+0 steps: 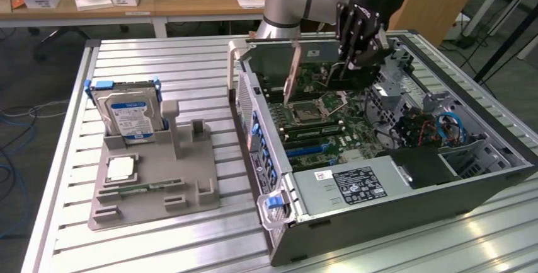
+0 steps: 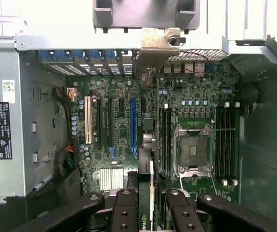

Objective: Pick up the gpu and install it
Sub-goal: 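Insert the gpu into the slot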

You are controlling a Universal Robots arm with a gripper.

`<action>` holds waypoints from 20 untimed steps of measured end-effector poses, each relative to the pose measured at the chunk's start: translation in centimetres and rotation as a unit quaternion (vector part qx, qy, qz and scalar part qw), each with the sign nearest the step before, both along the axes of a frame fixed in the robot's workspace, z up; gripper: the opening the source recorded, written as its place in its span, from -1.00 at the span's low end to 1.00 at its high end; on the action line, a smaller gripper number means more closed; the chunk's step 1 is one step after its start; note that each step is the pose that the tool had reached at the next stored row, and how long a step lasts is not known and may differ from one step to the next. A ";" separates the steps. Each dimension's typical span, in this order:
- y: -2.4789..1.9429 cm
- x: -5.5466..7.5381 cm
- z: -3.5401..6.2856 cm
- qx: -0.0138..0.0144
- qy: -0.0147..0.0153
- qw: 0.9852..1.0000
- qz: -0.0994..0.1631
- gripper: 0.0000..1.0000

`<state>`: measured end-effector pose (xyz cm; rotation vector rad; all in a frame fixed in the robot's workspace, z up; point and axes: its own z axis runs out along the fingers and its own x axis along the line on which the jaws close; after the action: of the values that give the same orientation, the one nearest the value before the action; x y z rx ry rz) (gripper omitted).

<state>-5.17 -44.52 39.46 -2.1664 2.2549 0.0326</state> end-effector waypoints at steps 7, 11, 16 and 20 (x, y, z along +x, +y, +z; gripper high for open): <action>-0.01 0.0 -0.64 0.000 0.000 1.000 0.000 -0.47; -0.01 0.0 -1.00 0.000 0.000 1.000 0.000 -0.47; -0.01 0.0 -1.64 0.000 0.000 1.000 0.000 -0.47; -0.01 0.0 -2.14 0.000 0.000 1.000 0.000 -0.47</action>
<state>-5.17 -44.53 37.32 -2.1665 2.2551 0.0320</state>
